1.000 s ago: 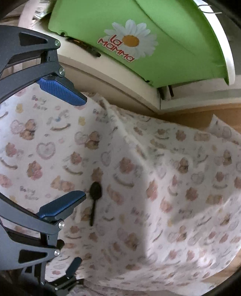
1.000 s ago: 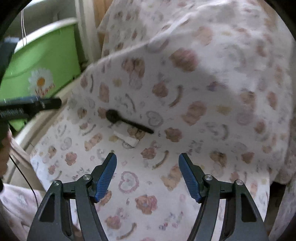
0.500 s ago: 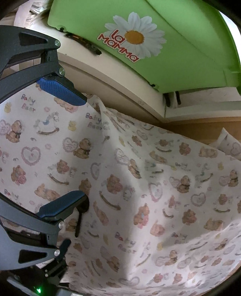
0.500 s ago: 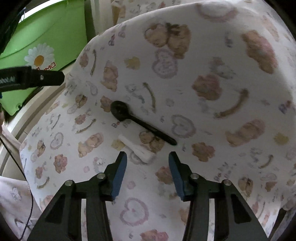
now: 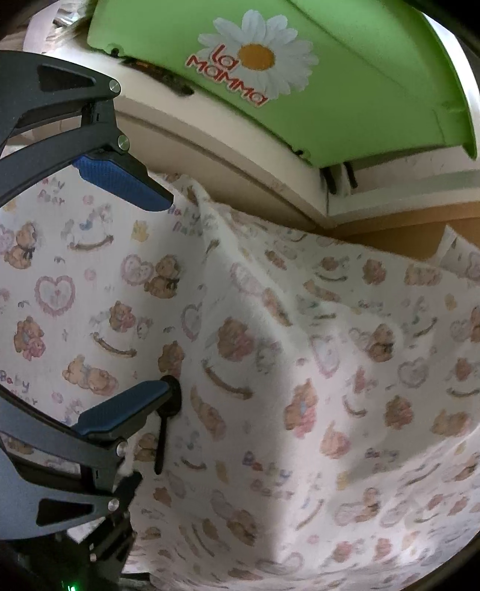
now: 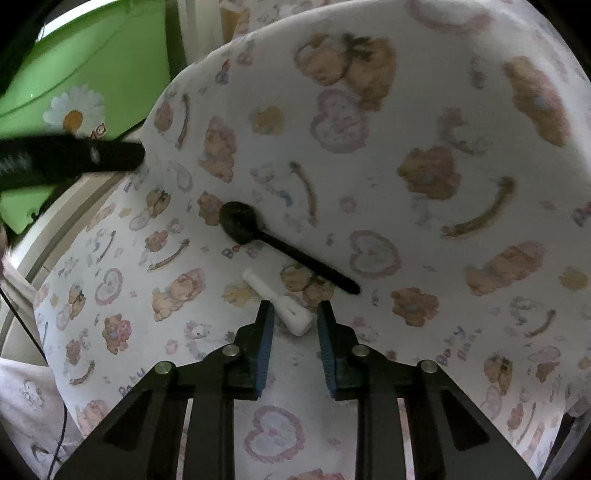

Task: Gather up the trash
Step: 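Lower the right tool onto the small white plastic piece and close it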

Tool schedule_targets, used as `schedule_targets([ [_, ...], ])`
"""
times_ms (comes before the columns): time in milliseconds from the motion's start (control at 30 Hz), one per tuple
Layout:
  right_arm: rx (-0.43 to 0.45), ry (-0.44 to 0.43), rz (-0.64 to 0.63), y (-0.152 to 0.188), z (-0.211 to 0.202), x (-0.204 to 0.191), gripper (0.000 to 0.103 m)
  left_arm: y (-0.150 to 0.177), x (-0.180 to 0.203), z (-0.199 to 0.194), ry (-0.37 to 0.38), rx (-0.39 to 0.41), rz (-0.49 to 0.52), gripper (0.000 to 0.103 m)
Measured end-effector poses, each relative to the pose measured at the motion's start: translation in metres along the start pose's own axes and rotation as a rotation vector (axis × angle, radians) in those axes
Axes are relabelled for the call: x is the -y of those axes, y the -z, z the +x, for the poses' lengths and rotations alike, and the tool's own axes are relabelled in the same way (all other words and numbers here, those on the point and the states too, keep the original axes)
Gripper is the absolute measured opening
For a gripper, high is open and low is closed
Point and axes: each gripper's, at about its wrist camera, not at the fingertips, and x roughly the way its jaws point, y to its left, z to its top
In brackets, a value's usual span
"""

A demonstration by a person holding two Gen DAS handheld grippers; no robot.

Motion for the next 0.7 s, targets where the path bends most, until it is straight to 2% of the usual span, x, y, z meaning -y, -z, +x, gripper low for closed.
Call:
schedule_targets([
  [100,0.009,-0.004,0.026,0.002,-0.012,0.009,0.026,0.004,0.013,0.012,0.024,-0.043,0.019,0.091],
  [233,0.009,0.017,0.044,0.012,-0.025,0.022,0.026,0.002,0.022,0.017,0.124,-0.053,-0.030,0.091],
  [333,0.007,0.042,0.070,0.017,-0.028,0.033,0.026,-0.001,0.028,0.024,0.153,-0.067,-0.073,0.090],
  [433,0.017,0.054,0.089,0.017,-0.032,0.042,0.026,-0.007,0.036,0.038,0.157,-0.104,-0.081,0.078],
  [500,0.025,0.061,0.094,0.018,-0.035,0.045,0.026,-0.010,0.044,0.046,0.155,-0.119,-0.060,0.067],
  [700,0.047,0.080,0.100,0.018,-0.051,0.062,0.026,-0.013,0.055,0.059,0.170,-0.138,-0.084,0.060],
])
